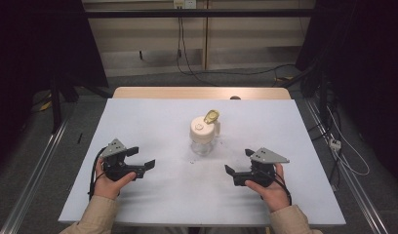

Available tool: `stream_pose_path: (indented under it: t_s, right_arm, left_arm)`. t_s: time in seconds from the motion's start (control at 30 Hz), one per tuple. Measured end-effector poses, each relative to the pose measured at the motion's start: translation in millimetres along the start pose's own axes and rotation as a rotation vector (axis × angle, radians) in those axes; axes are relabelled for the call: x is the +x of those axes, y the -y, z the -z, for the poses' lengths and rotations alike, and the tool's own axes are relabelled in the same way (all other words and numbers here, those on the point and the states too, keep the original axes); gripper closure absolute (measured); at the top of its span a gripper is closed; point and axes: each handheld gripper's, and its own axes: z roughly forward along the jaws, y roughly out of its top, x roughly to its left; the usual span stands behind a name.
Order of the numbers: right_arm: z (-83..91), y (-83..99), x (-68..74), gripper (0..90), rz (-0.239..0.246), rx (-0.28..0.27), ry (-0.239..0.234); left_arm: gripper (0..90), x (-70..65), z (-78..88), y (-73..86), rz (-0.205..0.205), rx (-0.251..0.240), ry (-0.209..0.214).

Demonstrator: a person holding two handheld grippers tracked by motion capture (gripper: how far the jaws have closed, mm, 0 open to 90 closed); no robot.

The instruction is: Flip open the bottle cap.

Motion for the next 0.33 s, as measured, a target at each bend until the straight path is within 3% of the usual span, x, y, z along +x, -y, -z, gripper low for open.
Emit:
stream_pose_path:
  t_s: [0.33]
  right_arm:
    - [20.6,12.5,-15.3,4.7,0.009,-0.002,0.032]
  left_arm:
    - [10.7,1.1,3.2,3.6,0.006,0.001,-0.001]
